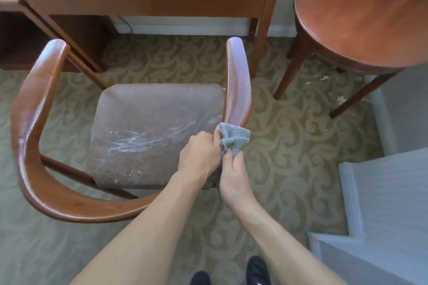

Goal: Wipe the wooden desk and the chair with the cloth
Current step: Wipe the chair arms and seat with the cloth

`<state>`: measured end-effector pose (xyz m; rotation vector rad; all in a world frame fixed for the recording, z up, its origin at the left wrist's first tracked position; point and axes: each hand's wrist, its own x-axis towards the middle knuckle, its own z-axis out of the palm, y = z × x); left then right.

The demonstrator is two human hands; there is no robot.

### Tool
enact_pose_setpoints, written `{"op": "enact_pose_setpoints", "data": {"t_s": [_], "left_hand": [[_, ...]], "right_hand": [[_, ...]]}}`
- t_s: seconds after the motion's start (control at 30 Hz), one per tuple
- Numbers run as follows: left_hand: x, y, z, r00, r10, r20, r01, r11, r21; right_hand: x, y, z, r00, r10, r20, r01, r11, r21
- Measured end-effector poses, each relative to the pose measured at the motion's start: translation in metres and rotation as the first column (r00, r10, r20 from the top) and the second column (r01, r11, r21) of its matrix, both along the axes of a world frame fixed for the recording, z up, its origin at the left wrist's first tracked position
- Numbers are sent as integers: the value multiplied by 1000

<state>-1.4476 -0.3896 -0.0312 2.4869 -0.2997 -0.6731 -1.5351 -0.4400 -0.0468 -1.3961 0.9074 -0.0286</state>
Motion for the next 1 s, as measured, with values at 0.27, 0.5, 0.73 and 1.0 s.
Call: {"op": "enact_pose_setpoints", "data": {"t_s": [0.27,0.5,0.73,1.0], "left_hand": [[5,21,1,990,-114,-80,106,990,-97],[27,170,32,913,-408,14,402,904,142],[22,186,18,879,-476,36,461,866,196],[23,188,13,872,-469,140,440,877,195]], "right_hand": [[44,-32,6,989,-133,-68,123,983,-136],[31,13,15,970,-239,-34,231,960,-160],[15,103,15,945,-324,46,327,930,-169],[1,175,31,903,-430,9,429,903,29]]}}
